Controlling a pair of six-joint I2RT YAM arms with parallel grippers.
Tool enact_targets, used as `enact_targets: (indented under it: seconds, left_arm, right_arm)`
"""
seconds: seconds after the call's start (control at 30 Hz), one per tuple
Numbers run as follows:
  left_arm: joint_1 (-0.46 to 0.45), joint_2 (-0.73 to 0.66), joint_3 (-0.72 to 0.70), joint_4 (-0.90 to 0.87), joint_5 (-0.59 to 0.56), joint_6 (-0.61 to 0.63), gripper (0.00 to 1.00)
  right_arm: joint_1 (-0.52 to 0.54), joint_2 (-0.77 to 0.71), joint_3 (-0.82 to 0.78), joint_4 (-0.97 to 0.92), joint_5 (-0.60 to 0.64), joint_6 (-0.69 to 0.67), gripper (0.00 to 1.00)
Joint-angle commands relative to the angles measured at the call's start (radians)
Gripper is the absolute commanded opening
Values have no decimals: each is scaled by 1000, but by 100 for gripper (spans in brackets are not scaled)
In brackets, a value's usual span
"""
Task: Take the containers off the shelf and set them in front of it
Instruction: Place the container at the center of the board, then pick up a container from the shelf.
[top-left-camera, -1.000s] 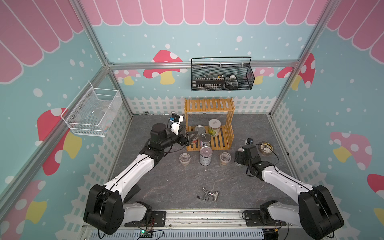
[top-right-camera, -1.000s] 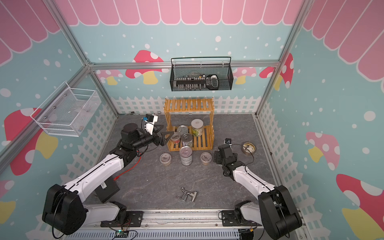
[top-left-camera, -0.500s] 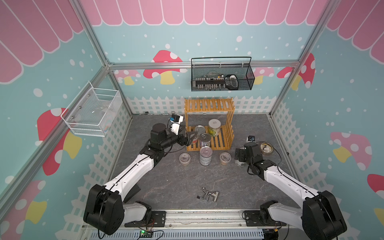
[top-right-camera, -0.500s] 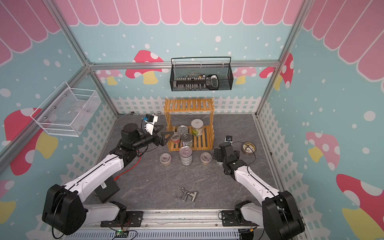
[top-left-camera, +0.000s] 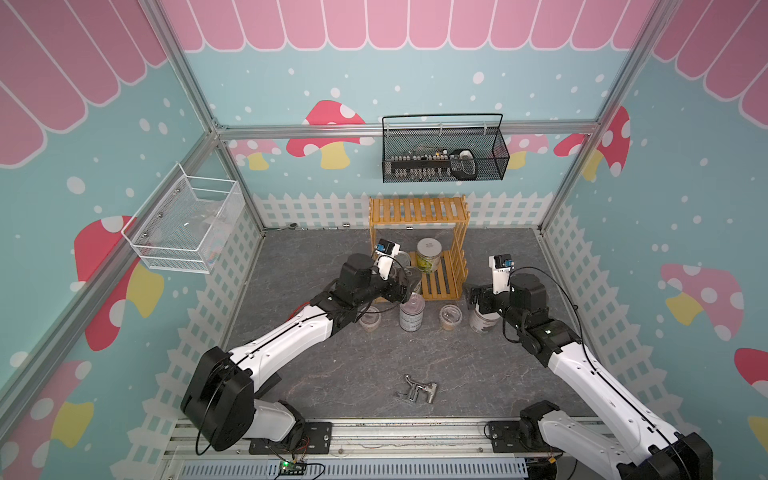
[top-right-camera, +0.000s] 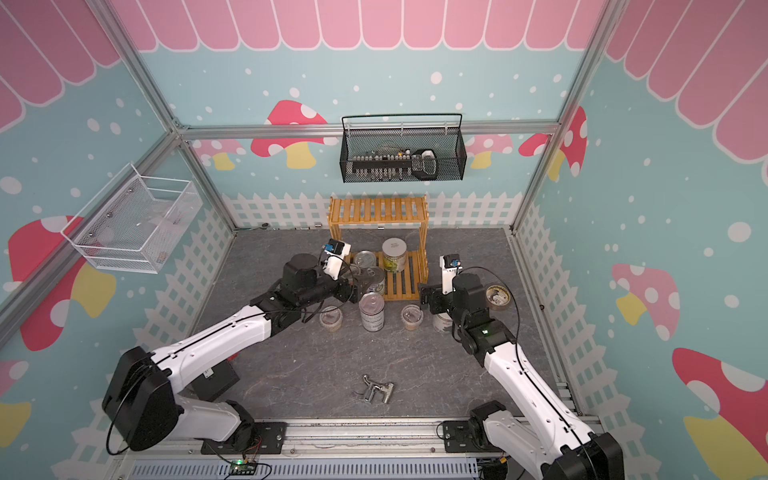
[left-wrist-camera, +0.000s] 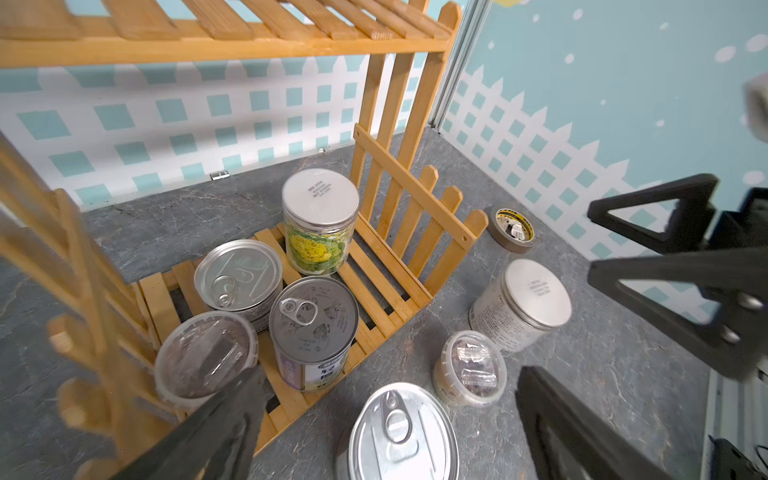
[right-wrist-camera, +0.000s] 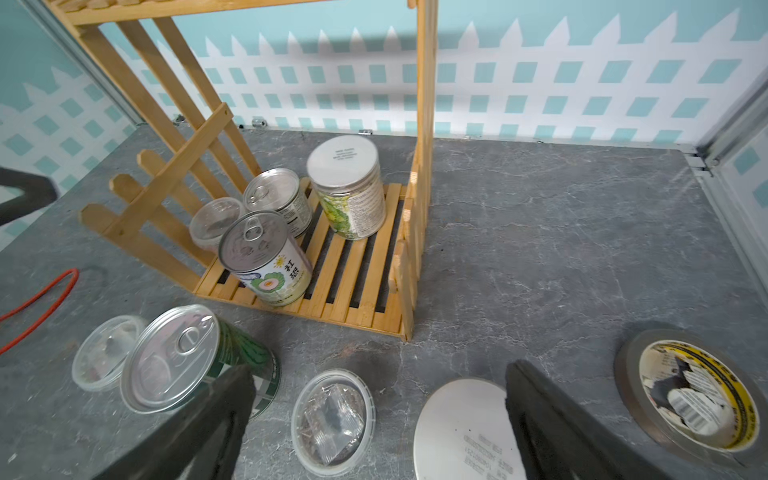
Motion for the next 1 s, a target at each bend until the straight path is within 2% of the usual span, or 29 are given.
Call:
enact_targets:
  seconds: [0.0, 0.27, 0.67, 0.97]
  left_arm:
    - [-32, 81, 80, -89, -129, -37, 97]
    - [-53, 256, 237, -225, -282, -72, 97]
    - [-68, 449, 430, -372, -372, -73, 98]
    - [-69, 527, 507, -442, -406, -56, 99]
  right_arm:
    - [-4, 0, 18, -28, -27, -38, 99]
    - [-27, -13, 25, -37, 17, -51, 99]
    - [-57, 0, 31, -31, -10, -52, 99]
    - [-71, 9, 26, -19, -32, -55, 99]
